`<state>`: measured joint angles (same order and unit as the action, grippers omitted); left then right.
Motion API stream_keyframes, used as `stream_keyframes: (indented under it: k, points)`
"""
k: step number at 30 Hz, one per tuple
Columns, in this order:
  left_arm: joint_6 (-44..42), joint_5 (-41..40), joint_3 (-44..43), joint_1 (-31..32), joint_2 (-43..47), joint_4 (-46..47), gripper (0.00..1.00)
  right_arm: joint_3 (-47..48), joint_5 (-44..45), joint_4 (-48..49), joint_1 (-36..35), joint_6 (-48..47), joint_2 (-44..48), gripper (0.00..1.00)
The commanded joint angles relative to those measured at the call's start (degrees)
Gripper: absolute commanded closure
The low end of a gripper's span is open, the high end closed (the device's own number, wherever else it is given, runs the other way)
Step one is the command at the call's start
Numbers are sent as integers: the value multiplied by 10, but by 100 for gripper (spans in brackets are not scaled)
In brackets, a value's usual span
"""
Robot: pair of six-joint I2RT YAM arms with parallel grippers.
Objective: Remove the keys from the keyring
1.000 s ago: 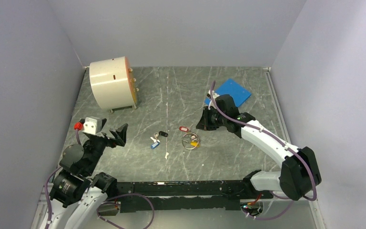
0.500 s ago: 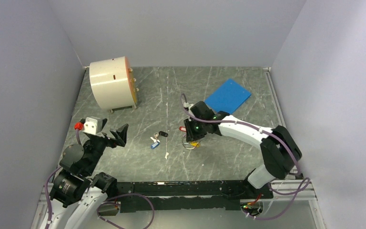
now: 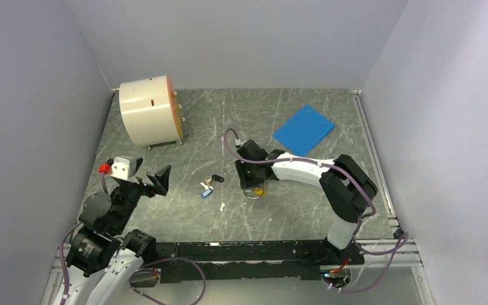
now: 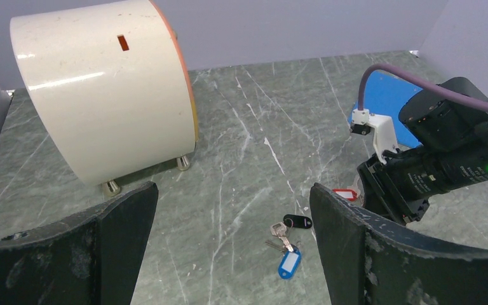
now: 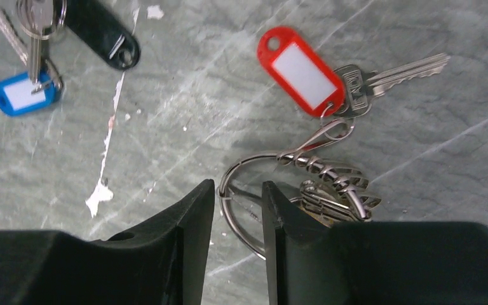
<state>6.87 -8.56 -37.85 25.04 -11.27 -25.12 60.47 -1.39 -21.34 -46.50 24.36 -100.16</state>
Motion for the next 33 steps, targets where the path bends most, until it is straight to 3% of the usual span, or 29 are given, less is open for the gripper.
stream_keyframes:
  k: [1, 6, 16, 23, 33]
  points:
    - [-9, 12, -19, -3, 6, 5, 5, -2, 46, 60, -2, 45, -3, 61]
    - [-10, 12, -19, -3, 6, 5, 5, -6, 77, 68, -5, 67, -19, 53]
    - [-9, 13, -19, -3, 5, 6, 5, -1, 152, 49, -35, 97, -58, 57]
    - [-9, 12, -19, -3, 6, 4, 5, 0, 190, 42, -45, 106, -85, 71]
    - [-10, 13, -19, -3, 3, 5, 5, -9, 133, 72, -46, 72, 13, 99]
